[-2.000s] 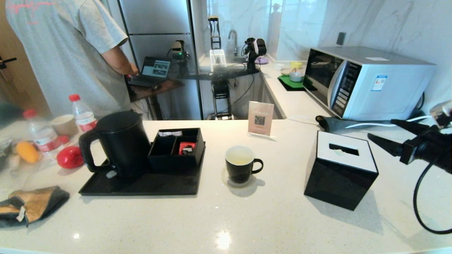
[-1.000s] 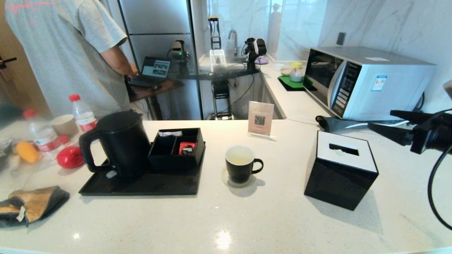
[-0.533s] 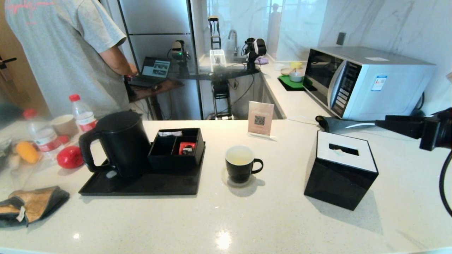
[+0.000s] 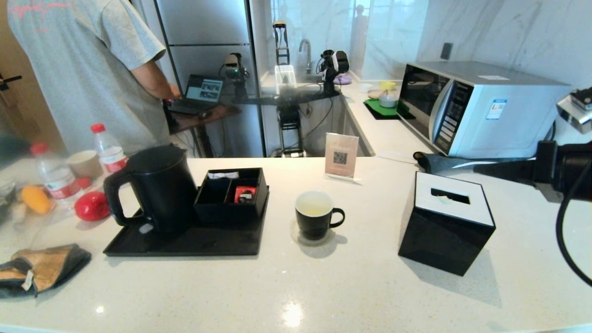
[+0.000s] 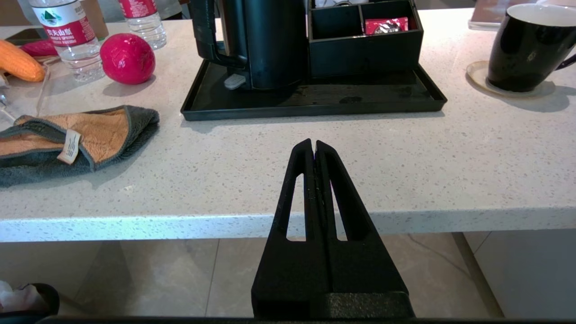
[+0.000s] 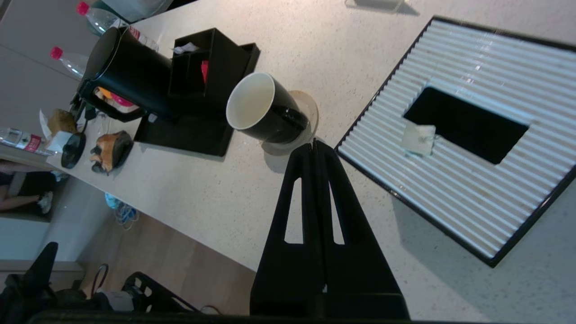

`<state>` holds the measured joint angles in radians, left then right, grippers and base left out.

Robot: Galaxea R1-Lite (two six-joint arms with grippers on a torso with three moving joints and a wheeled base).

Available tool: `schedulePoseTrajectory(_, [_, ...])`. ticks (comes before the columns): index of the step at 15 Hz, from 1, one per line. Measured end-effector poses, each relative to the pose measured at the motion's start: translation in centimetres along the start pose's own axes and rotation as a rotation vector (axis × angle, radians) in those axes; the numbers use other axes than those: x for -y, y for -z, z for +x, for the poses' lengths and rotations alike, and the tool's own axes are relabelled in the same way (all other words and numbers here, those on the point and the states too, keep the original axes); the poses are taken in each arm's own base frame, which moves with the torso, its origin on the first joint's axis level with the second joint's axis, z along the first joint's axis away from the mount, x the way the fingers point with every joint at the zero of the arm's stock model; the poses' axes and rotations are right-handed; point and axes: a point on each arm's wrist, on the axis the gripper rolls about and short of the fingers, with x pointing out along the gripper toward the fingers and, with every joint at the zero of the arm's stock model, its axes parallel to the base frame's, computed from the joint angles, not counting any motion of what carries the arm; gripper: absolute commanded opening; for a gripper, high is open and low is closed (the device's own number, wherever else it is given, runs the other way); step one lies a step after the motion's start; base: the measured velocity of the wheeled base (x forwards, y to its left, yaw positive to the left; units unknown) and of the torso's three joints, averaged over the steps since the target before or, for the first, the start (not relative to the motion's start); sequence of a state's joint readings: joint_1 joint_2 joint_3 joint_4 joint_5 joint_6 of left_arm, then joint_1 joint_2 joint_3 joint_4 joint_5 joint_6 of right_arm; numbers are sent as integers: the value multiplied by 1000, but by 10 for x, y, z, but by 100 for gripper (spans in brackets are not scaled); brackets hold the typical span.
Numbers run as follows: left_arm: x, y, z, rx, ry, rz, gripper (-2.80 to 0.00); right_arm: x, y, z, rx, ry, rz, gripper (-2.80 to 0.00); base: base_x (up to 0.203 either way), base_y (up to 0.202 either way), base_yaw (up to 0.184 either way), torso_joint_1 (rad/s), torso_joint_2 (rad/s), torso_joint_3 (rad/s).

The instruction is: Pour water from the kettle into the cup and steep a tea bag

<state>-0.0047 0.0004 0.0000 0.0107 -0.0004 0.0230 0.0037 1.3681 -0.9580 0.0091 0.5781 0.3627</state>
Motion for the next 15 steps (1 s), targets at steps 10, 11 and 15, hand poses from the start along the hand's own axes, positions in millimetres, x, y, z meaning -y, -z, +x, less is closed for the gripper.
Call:
schedulePoseTrajectory(10, [0, 0, 0, 0, 0, 0, -280, 16, 19, 20, -99, 23, 76, -280, 0, 0, 0, 0, 0, 0])
schedulePoseTrajectory(11, [0, 0, 0, 0, 0, 0, -280, 17, 19, 22, -104, 25, 77, -280, 0, 0, 0, 0, 0, 0])
schedulePoseTrajectory(15, [0, 0, 0, 0, 0, 0, -280, 24, 23, 29, -122, 74, 95, -280, 0, 0, 0, 0, 0, 0])
